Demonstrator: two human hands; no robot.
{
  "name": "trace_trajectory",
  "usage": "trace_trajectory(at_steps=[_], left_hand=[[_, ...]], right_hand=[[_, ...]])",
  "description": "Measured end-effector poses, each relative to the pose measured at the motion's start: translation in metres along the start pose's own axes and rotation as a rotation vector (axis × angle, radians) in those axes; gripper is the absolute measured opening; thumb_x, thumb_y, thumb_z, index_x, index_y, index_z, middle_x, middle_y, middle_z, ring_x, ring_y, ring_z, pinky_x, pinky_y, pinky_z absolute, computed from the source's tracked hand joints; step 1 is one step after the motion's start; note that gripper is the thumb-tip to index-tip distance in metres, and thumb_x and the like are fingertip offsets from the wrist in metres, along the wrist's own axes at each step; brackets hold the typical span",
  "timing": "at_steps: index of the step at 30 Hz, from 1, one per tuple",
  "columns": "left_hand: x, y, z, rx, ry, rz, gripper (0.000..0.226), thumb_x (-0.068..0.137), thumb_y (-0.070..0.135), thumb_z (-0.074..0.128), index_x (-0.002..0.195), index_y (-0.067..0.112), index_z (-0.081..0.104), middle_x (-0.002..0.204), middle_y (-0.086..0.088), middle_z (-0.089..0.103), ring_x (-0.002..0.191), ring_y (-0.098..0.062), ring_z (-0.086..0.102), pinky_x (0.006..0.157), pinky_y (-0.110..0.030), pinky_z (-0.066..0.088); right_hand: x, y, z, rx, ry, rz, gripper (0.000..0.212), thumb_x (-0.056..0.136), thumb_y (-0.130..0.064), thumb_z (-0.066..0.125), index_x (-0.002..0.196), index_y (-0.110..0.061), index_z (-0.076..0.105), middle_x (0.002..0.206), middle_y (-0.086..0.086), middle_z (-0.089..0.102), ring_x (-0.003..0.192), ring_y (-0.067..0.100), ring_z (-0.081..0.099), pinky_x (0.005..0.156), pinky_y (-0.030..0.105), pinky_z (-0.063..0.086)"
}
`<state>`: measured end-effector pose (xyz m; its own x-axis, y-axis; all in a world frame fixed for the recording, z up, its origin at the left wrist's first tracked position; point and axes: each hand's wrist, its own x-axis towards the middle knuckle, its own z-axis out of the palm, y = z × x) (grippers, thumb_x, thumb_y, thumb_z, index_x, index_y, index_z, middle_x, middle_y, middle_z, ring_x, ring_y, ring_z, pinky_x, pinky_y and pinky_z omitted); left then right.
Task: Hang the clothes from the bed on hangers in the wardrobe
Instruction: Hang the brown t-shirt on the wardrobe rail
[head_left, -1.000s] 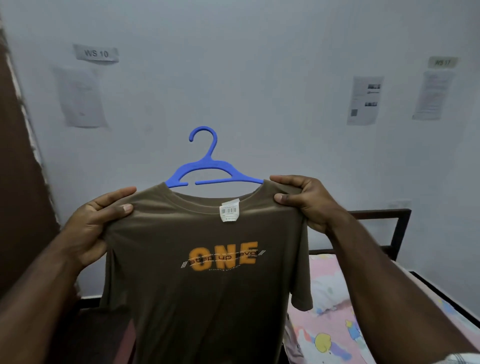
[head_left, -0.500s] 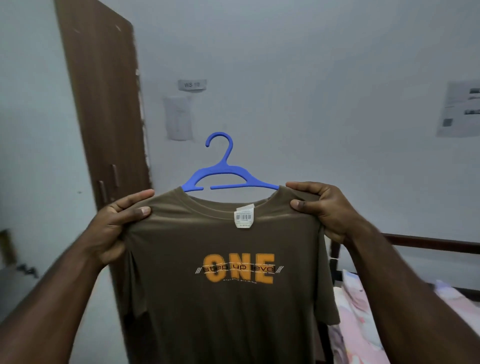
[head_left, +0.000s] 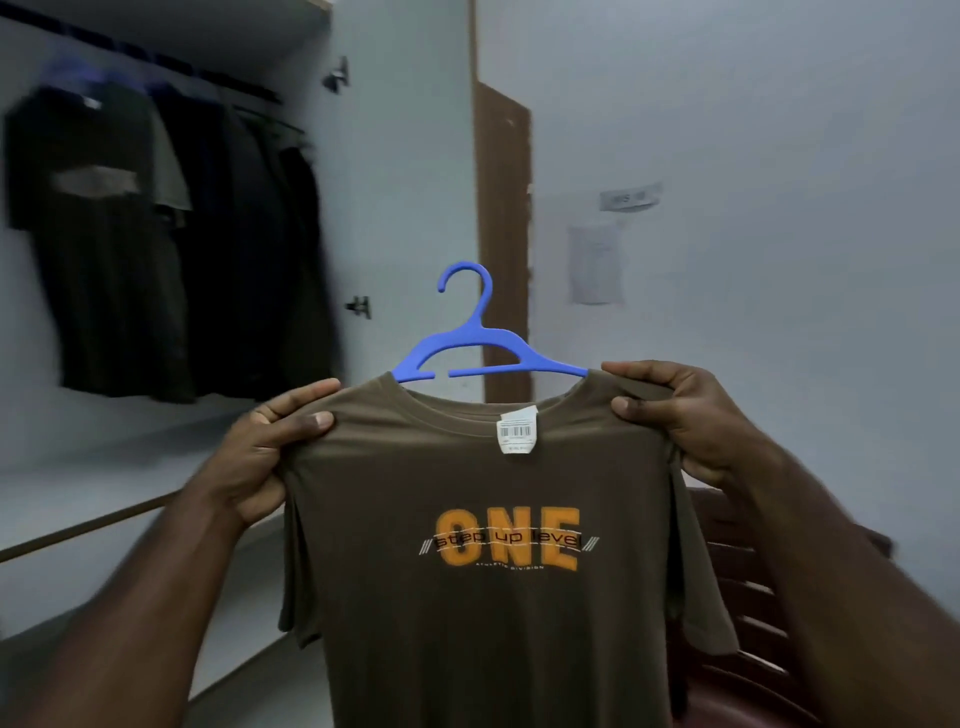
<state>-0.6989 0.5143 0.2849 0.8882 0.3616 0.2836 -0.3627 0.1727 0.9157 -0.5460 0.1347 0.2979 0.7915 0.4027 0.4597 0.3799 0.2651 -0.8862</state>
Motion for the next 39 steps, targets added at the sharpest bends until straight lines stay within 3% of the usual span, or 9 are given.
trace_trajectory(at_steps=[6,10,15,18,20,23,27,31,39], left_hand=[[-0.015,0.05,-0.124,0.067,0.12,0.045,0.04,0.082,0.004,0.063,0.119,0.018,0.071,0.112,-0.006,0.075,0.091,-0.016,0.073,0.081,-0.029,0.06],[-0.016,0.074,-0.184,0.052,0.185,0.054,0.036,0.079,0.004,0.065,0.111,0.018,0.076,0.115,-0.011,0.073,0.097,-0.022,0.07,0.089,-0.034,0.057],[-0.01,0.094,-0.237,0.029,0.257,0.111,0.037,0.087,-0.003,0.059,0.118,0.013,0.07,0.113,-0.009,0.074,0.09,-0.018,0.073,0.072,-0.027,0.061],[0.0,0.104,-0.265,0.046,0.303,0.155,0.037,0.088,-0.004,0.059,0.12,0.011,0.069,0.114,-0.007,0.074,0.089,-0.015,0.073,0.072,-0.024,0.06],[0.011,0.109,-0.277,0.053,0.33,0.18,0.036,0.088,-0.004,0.06,0.119,0.011,0.069,0.111,-0.008,0.075,0.087,-0.015,0.073,0.073,-0.024,0.06],[0.029,0.111,-0.287,0.068,0.372,0.225,0.034,0.088,-0.005,0.062,0.117,0.012,0.069,0.104,-0.006,0.076,0.085,-0.015,0.072,0.071,-0.024,0.059],[0.051,0.109,-0.306,0.079,0.451,0.263,0.033,0.088,-0.005,0.063,0.115,0.012,0.07,0.101,-0.006,0.076,0.082,-0.014,0.072,0.071,-0.023,0.059],[0.08,0.115,-0.323,0.069,0.509,0.294,0.034,0.087,-0.005,0.064,0.115,0.012,0.07,0.101,-0.007,0.075,0.081,-0.016,0.071,0.071,-0.025,0.059],[0.157,0.121,-0.338,0.114,0.518,0.309,0.033,0.086,-0.003,0.065,0.113,0.014,0.072,0.1,-0.009,0.075,0.082,-0.017,0.071,0.072,-0.027,0.06]], right_hand=[[0.055,0.032,0.127,0.038,-0.135,0.001,0.042,0.071,-0.005,0.079,0.113,-0.012,0.075,0.118,0.013,0.071,0.108,0.025,0.07,0.083,0.03,0.059],[0.083,0.048,0.189,0.051,-0.195,-0.02,0.069,0.044,-0.032,0.098,0.108,-0.016,0.078,0.115,0.009,0.073,0.107,0.021,0.07,0.087,0.028,0.058],[0.122,0.056,0.254,0.109,-0.262,-0.02,0.04,0.073,0.001,0.076,0.111,-0.013,0.074,0.115,0.009,0.073,0.108,0.02,0.07,0.089,0.027,0.057],[0.151,0.063,0.289,0.094,-0.296,-0.032,0.038,0.077,0.004,0.074,0.111,-0.012,0.073,0.116,0.01,0.073,0.107,0.019,0.07,0.087,0.025,0.057],[0.172,0.07,0.302,0.107,-0.31,-0.046,0.048,0.063,-0.015,0.09,0.108,-0.013,0.075,0.114,0.011,0.073,0.104,0.019,0.071,0.083,0.024,0.058],[0.203,0.083,0.316,0.126,-0.328,-0.061,0.085,0.028,-0.038,0.102,0.106,-0.013,0.077,0.109,0.012,0.075,0.101,0.021,0.072,0.078,0.024,0.058],[0.242,0.098,0.341,0.193,-0.393,-0.008,0.055,0.056,-0.011,0.087,0.11,-0.009,0.074,0.114,0.019,0.072,0.095,0.021,0.073,0.075,0.026,0.06],[0.289,0.115,0.365,0.201,-0.446,-0.003,0.073,0.036,-0.024,0.099,0.105,-0.013,0.078,0.11,0.019,0.073,0.097,0.024,0.073,0.073,0.027,0.06],[0.371,0.135,0.374,0.265,-0.466,-0.016,0.064,0.04,-0.016,0.093,0.102,-0.014,0.079,0.109,0.022,0.072,0.089,0.023,0.073,0.07,0.029,0.06]])
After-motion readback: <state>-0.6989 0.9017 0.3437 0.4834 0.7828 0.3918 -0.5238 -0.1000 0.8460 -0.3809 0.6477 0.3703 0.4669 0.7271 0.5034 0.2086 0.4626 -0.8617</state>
